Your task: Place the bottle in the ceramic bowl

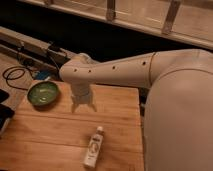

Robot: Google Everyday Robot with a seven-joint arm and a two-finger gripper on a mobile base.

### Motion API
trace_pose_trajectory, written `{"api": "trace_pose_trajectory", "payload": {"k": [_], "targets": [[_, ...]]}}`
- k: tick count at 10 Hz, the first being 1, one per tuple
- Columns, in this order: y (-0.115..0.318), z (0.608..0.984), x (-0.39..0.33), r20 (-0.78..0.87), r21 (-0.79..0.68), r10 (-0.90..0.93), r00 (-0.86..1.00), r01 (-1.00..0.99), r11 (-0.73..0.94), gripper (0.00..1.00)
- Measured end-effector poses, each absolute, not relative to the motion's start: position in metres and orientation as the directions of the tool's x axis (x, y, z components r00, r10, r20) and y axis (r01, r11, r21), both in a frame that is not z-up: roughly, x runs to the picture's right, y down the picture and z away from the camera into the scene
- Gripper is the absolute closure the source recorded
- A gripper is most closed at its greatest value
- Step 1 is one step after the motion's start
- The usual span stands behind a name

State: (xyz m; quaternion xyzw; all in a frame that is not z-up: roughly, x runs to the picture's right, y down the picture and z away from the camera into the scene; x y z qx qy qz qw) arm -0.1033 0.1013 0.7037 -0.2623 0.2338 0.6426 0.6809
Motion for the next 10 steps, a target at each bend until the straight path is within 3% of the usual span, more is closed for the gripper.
{"api": "trace_pose_trajectory", "payload": {"k": [3, 7, 10], "targets": [[0.095, 0.702, -0.105, -0.638, -0.057, 0.768, 0.061, -0.998, 0.032, 0.35], [0.066, 0.673, -0.079, -0.519, -0.006, 0.855, -0.010, -1.000, -0.015, 0.35], [0.090, 0.661, -0.050, -0.417, -0.024, 0.909, -0.018, -0.999, -0.031, 0.35]]}}
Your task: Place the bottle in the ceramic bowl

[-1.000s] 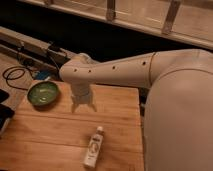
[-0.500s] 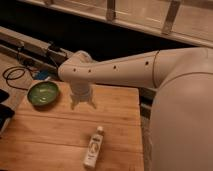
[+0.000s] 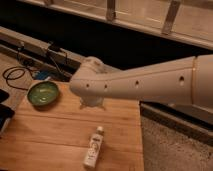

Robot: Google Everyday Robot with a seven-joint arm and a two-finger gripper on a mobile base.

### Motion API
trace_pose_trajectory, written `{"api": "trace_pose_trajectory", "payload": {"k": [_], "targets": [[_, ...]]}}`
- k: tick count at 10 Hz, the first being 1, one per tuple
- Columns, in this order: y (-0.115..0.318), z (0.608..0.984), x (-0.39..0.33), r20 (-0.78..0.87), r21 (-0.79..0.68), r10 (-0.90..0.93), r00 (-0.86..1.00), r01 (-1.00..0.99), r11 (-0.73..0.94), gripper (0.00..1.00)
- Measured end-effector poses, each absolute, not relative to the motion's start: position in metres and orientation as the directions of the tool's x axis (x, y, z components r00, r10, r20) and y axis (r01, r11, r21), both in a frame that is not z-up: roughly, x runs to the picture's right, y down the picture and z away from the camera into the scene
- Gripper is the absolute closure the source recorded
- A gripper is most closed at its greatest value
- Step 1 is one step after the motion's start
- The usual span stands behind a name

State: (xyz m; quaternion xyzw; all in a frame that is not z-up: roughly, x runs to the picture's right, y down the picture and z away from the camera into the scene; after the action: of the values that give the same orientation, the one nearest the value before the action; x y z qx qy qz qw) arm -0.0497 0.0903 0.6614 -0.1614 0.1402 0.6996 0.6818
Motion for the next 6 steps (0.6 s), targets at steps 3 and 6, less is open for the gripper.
{"api": "trace_pose_trajectory", "payload": {"k": [3, 6], "targets": [[0.107, 0.658, -0.038, -0.378, -0.044, 0.926, -0.007, -0.999, -0.025, 0.35], [0.113, 0.662, -0.041, -0.414, -0.008, 0.910, 0.007, -1.000, 0.005, 0.35]]}}
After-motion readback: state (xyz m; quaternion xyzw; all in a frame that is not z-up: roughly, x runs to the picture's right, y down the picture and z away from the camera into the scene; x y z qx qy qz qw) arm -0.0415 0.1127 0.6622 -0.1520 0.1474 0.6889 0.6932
